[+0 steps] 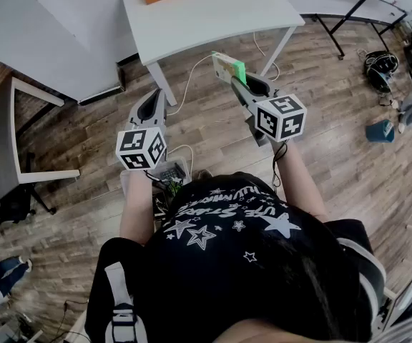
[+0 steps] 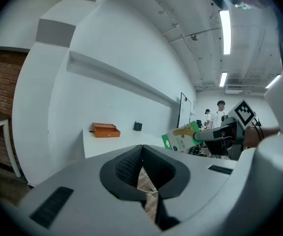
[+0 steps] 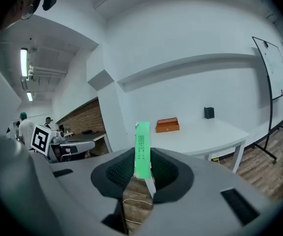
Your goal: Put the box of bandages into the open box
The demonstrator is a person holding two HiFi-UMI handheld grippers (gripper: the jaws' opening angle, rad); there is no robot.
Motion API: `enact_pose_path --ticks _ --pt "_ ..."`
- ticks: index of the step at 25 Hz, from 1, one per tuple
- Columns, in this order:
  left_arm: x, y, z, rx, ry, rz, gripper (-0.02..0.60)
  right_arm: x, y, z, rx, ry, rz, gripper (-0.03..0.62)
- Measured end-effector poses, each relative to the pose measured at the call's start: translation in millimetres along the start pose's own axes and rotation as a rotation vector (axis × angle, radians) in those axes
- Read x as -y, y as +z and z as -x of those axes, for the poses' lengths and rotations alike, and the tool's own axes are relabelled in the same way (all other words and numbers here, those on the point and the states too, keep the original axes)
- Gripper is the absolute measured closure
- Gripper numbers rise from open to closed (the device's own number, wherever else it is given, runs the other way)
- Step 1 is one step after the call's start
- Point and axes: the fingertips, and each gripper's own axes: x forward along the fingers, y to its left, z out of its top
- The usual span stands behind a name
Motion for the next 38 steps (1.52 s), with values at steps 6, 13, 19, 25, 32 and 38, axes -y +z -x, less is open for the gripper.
enact_pose_path --ticks 6,13,19,25,32,38 --pt "-6.4 -0.8 3.8 -0.003 0.0 0.003 0.561 -6.3 -1.7 -4.0 -0.005 0.0 0.002 0.487" --pt "-18.0 -8.1 13.9 -0.008 -0.008 0.011 0.561 -21.6 -10.7 -12.1 -0.017 -0.007 0.009 0.487" --pt "-20.3 -15.3 -15.4 -0.058 -0.031 -0.028 0.561 -1.5 -8.9 -23.2 -0.03 -0.014 0.018 0.487" --pt "-19.1 -27.4 -33.0 -0.076 -0.006 0.024 0.561 25.6 -15.7 -41.9 -0.045 0.002 -0.006 0.487" --pt "-46.5 -13.6 -93.4 -0.073 0.048 0.04 0.561 77.0 9.7 -109.1 -0.03 0.046 -0.042 0.487" --pt "-70.7 16.4 -189.0 -0.087 0.08 0.022 0.561 154.7 51.9 -175.1 -0.025 0.084 -0.062 0.487"
